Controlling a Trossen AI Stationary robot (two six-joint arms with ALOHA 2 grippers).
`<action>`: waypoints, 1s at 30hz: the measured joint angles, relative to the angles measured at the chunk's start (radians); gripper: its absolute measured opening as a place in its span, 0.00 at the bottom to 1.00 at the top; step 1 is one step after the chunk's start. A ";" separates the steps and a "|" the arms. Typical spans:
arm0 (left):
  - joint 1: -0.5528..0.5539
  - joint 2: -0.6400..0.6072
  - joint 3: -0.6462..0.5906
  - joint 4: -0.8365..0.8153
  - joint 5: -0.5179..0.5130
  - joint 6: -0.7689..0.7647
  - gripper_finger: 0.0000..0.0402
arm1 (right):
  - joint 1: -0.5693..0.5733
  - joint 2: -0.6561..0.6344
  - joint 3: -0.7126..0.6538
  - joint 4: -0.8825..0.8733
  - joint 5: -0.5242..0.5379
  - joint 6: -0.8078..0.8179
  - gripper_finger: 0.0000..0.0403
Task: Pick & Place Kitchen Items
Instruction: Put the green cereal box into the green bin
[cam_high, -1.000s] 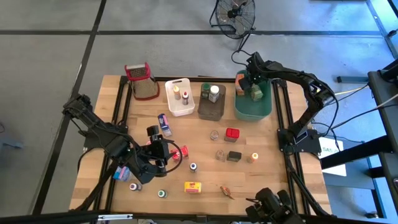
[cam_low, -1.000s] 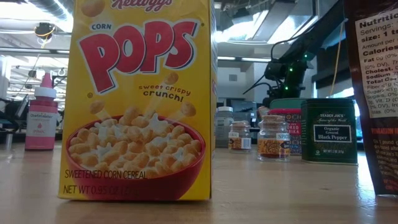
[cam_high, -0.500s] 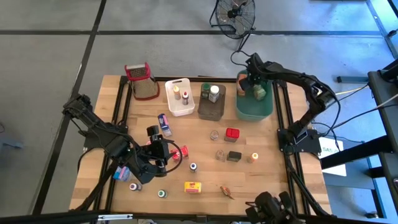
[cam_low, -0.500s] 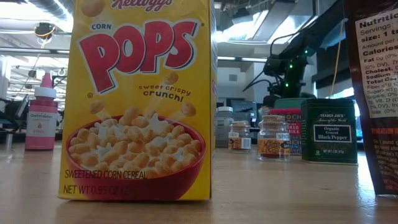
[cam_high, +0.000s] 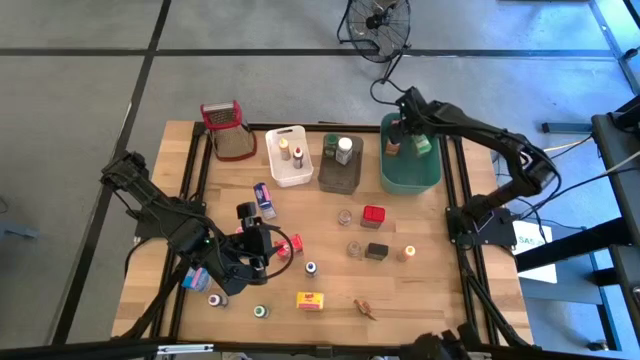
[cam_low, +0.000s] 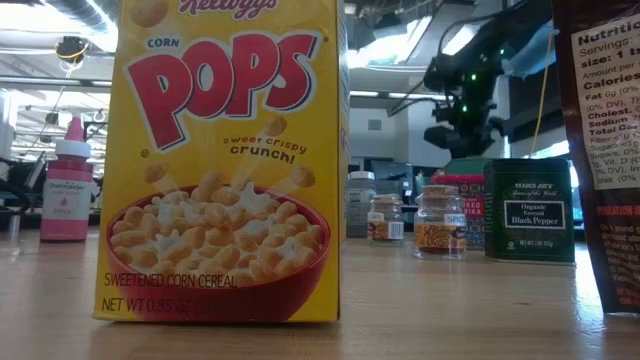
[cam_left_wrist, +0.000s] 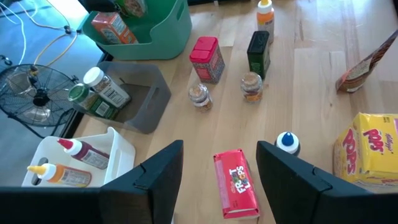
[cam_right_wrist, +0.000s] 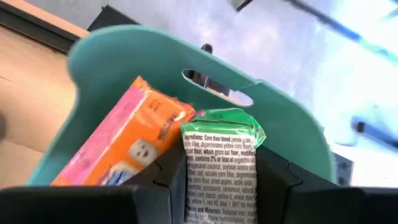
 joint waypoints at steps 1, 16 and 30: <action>0.000 0.000 0.000 0.000 0.000 0.000 0.49 | 0.017 -0.014 0.000 -0.006 0.021 0.008 0.32; -0.002 0.000 0.000 -0.002 0.016 0.001 0.49 | 0.425 -0.235 -0.146 -0.067 0.641 0.306 0.32; -0.002 0.000 0.000 -0.044 0.008 0.014 0.49 | 0.806 -0.506 -0.625 0.383 1.162 0.494 0.32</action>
